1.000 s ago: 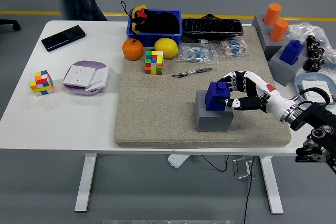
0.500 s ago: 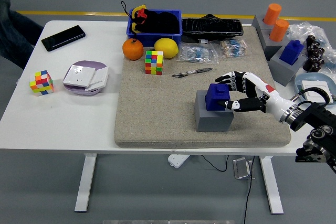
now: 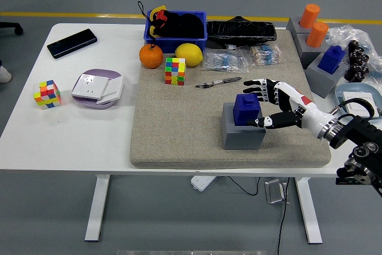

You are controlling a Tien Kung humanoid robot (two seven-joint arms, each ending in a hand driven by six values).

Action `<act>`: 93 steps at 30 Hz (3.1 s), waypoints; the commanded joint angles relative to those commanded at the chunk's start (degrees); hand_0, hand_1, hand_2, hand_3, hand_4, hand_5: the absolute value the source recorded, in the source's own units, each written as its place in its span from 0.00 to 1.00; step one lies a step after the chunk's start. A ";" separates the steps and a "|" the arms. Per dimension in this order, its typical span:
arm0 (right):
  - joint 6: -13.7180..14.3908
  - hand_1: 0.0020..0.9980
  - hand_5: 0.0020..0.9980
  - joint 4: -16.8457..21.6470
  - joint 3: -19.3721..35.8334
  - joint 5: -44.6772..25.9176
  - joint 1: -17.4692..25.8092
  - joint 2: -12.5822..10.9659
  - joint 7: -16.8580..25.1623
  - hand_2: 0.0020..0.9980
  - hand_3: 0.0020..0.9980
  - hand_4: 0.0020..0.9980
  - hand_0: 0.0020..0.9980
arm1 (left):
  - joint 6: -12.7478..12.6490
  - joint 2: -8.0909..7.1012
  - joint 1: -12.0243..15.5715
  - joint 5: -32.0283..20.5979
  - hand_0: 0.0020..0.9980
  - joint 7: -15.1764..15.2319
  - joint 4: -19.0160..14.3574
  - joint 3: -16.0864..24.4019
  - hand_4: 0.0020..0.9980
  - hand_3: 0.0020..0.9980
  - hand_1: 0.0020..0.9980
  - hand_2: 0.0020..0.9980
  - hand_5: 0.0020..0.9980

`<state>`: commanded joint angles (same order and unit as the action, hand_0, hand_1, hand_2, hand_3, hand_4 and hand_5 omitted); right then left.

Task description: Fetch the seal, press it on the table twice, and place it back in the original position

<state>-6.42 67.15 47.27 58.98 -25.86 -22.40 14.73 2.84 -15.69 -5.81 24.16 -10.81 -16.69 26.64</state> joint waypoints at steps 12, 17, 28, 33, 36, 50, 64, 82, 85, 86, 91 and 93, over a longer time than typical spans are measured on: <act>-0.89 0.95 0.40 -0.13 0.21 -0.13 -0.21 -0.58 -1.05 0.93 0.98 1.00 0.95 | 0.01 -0.31 0.07 -0.20 0.73 -0.04 -0.06 -0.34 0.68 0.75 0.70 0.69 0.30; -3.13 1.00 0.52 1.24 2.00 3.17 -0.04 -1.02 -3.36 0.99 1.00 1.00 1.00 | 0.03 -0.52 -0.11 -0.32 0.74 -0.07 -0.06 -0.64 0.68 0.75 0.70 0.69 0.30; -6.16 1.00 0.75 5.03 7.83 12.34 0.05 -2.62 -7.32 1.00 1.00 1.00 1.00 | 0.14 -0.72 -0.30 -0.46 0.74 -0.13 -0.11 -1.14 0.68 0.75 0.70 0.69 0.30; -6.51 1.00 0.80 5.63 11.38 14.16 1.07 -3.35 -8.57 1.00 1.00 1.00 1.00 | 0.10 -0.76 -0.01 -0.44 0.74 -0.09 -0.06 -1.03 0.68 0.75 0.70 0.69 0.30; -6.28 1.00 0.80 5.37 13.80 14.07 2.13 -3.47 -8.71 1.00 1.00 1.00 1.00 | 0.09 -0.61 0.38 -0.40 0.74 -0.09 -0.01 -0.92 0.68 0.75 0.70 0.69 0.30; -4.25 1.00 1.00 5.06 19.71 10.63 5.13 -4.51 -10.57 0.98 1.00 1.00 1.00 | -0.16 -0.76 0.12 -0.11 0.74 -0.04 0.02 -0.21 0.68 0.75 0.70 0.69 0.30; -2.19 0.94 0.95 6.45 26.35 7.21 9.21 -3.87 -6.95 0.90 0.87 1.00 0.98 | -0.12 -0.69 -0.10 0.20 0.74 -0.06 0.05 0.02 0.68 0.75 0.70 0.69 0.31; -3.60 0.92 0.93 7.23 29.81 7.74 10.61 -3.53 -9.11 0.90 0.87 1.00 0.98 | -0.46 -0.72 -0.12 0.44 0.74 -0.04 -0.03 0.48 0.68 0.75 0.70 0.69 0.31; -3.78 0.92 0.93 7.42 30.39 8.12 10.69 -3.35 -9.44 0.90 0.87 1.00 0.98 | -0.46 -0.67 -0.06 0.43 0.74 -0.05 -0.01 0.69 0.68 0.75 0.70 0.69 0.31; -3.84 0.92 0.93 7.53 30.62 8.27 10.70 -3.34 -9.54 0.89 0.87 1.00 0.98 | -0.46 -0.63 -0.10 0.43 0.74 -0.06 0.00 0.69 0.68 0.75 0.70 0.69 0.31; -4.06 0.92 0.93 8.37 31.89 8.75 10.95 -3.22 -9.70 0.89 0.87 1.00 0.98 | -0.43 -0.67 -0.38 0.64 0.74 -0.04 -0.02 0.82 0.68 0.75 0.70 0.69 0.31; -4.15 0.91 0.92 8.80 32.37 9.03 11.03 -3.24 -9.72 0.89 0.87 1.00 0.97 | -0.43 -0.75 -0.46 0.79 0.74 -0.02 -0.07 0.86 0.67 0.74 0.70 0.69 0.31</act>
<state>-10.57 75.95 79.63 68.01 -14.83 -25.64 5.02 2.41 -16.44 -6.27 24.95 -10.83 -16.77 27.50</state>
